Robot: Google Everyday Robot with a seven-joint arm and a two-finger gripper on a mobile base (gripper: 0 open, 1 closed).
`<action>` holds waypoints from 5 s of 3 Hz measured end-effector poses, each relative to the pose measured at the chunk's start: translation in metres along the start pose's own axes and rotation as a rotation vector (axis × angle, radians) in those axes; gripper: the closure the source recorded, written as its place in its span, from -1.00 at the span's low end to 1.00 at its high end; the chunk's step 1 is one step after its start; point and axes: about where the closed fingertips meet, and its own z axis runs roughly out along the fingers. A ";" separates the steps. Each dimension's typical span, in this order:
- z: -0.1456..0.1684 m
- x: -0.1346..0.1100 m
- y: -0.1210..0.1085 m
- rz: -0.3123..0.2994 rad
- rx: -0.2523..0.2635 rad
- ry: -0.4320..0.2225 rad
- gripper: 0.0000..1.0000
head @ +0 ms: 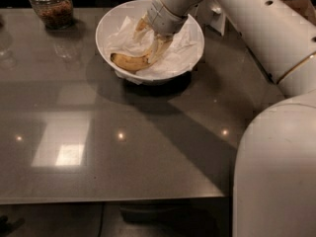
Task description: Pick banana from white bowl
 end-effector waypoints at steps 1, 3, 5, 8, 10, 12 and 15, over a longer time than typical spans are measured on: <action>0.013 0.004 -0.001 0.002 -0.028 -0.005 -0.06; 0.030 0.019 -0.001 0.018 -0.065 0.007 -0.02; 0.044 0.032 0.004 0.034 -0.104 0.021 0.00; 0.047 0.038 0.012 0.043 -0.142 0.037 0.83; 0.038 0.030 0.010 0.050 -0.122 0.023 1.00; -0.011 0.006 0.011 0.091 -0.042 -0.001 1.00; -0.116 -0.003 0.052 0.261 0.135 0.032 1.00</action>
Offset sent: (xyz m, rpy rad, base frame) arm 0.0237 -0.0015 -0.0247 -0.0573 0.0468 -0.0128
